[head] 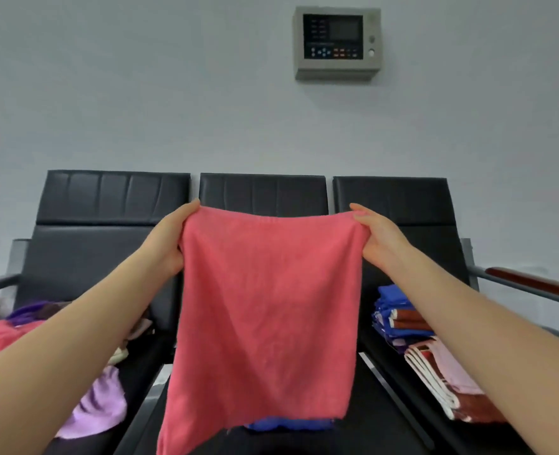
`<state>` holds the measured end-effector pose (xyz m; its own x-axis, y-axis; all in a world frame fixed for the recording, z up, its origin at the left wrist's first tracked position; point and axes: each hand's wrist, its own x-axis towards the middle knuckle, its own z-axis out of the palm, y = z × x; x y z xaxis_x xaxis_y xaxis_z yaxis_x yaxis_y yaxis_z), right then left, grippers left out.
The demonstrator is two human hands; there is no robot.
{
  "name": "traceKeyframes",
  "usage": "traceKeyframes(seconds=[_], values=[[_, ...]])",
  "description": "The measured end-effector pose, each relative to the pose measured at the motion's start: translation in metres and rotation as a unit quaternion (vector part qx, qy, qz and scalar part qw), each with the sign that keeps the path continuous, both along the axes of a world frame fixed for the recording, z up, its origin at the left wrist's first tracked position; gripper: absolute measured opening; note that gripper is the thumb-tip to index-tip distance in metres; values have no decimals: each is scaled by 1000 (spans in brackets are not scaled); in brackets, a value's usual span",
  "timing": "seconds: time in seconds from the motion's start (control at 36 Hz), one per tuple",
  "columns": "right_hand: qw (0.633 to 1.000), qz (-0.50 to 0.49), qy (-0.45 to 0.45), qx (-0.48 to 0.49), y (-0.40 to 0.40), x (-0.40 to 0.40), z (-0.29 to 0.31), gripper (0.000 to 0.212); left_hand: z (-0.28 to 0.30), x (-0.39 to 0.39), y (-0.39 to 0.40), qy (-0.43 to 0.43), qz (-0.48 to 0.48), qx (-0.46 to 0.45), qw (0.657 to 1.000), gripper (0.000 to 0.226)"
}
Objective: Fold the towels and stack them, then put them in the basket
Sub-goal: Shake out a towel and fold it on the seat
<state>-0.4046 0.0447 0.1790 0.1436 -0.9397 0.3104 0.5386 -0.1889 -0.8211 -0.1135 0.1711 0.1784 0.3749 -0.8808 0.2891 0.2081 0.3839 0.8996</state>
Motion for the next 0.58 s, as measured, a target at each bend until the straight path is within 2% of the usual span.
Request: traceKeyframes(seconds=[0.06,0.14,0.19,0.25,0.33,0.42,0.5,0.58], values=[[1000,12,-15,6,4,-2,3,29,2,-1,4,7,5,-2,1000,25],[1000,8,13,13,0,-5,-4,29,-6,-1,6,-22,-11,45,999,25],[998,-10,56,22,-8,-6,-16,30,-19,4,2,-66,-11,91,994,22],[987,-63,149,9,-17,-9,-33,34,-38,13,-7,-151,29,131,979,22],[933,-134,330,-38,-25,-12,-69,30,-74,25,-20,-349,114,168,915,21],[900,-149,406,-51,-38,-12,-111,27,-111,32,-34,-455,155,200,854,18],[889,-155,430,-33,-53,-9,-147,25,-144,35,-49,-469,170,210,841,16],[894,-161,418,-1,-67,-5,-177,24,-171,39,-63,-454,193,205,846,14]])
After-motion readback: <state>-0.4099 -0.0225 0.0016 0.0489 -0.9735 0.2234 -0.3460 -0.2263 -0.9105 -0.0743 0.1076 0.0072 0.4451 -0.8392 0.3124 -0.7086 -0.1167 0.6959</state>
